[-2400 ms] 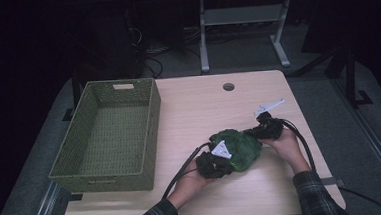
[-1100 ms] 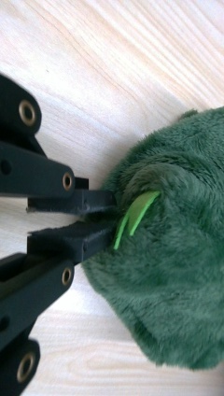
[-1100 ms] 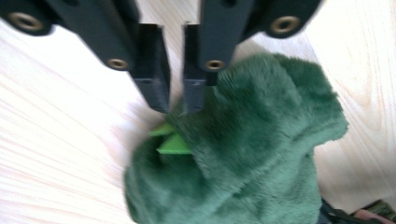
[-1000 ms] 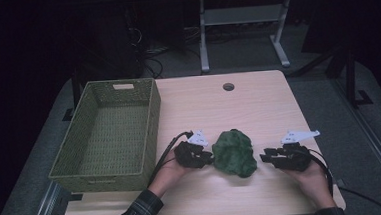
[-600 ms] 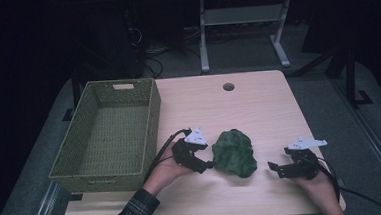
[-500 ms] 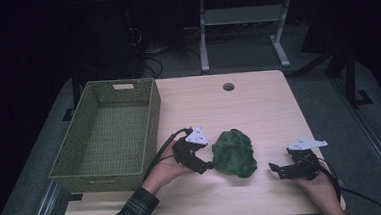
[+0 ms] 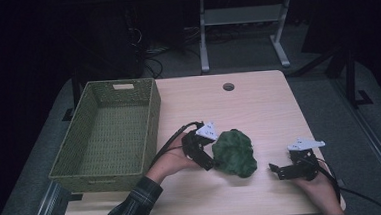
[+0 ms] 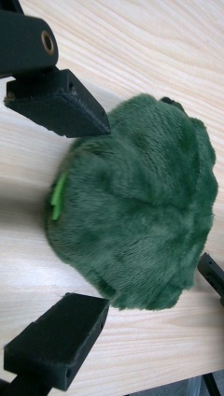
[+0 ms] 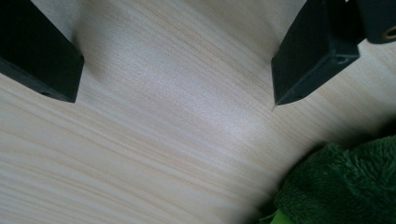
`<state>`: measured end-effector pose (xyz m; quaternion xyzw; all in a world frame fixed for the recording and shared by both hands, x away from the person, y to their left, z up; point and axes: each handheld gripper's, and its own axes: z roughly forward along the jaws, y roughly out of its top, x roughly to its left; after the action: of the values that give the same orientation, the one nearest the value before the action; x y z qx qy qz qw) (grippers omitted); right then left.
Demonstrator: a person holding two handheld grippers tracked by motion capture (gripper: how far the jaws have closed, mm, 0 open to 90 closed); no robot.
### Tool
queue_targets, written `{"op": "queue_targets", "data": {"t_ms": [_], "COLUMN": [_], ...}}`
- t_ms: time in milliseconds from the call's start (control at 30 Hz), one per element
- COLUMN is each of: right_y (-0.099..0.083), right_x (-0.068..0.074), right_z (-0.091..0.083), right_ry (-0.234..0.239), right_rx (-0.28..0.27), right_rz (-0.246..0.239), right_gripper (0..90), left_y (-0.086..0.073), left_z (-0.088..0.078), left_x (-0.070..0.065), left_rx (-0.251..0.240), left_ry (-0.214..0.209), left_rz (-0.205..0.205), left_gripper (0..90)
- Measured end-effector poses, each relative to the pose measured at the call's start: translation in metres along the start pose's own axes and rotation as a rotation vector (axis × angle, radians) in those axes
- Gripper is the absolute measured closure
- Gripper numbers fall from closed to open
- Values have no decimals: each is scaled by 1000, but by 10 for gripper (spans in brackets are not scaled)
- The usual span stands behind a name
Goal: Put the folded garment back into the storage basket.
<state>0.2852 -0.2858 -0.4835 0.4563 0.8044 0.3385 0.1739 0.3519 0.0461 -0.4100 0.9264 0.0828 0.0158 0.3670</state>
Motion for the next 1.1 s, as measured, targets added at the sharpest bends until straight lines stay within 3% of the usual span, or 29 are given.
{"op": "queue_targets", "data": {"t_ms": [433,800,1033,1100], "right_y": [0,0,0,0], "right_x": [0,0,0,0], "right_z": [0,0,0,0], "right_ry": [-2,-4,-4,-4], "right_rx": [1,1,0,0], "right_rz": [-2,0,1,1], "right_gripper": [22,22,22,22], "left_y": [0,-8,-8,-9], "left_z": [38,57,61,62], "left_x": [7,7,4,4], "left_rx": [62,100,140,132], "left_ry": [-21,2,17,15], "left_rz": [27,36,67,66], "left_gripper": [130,129,131,143]}}
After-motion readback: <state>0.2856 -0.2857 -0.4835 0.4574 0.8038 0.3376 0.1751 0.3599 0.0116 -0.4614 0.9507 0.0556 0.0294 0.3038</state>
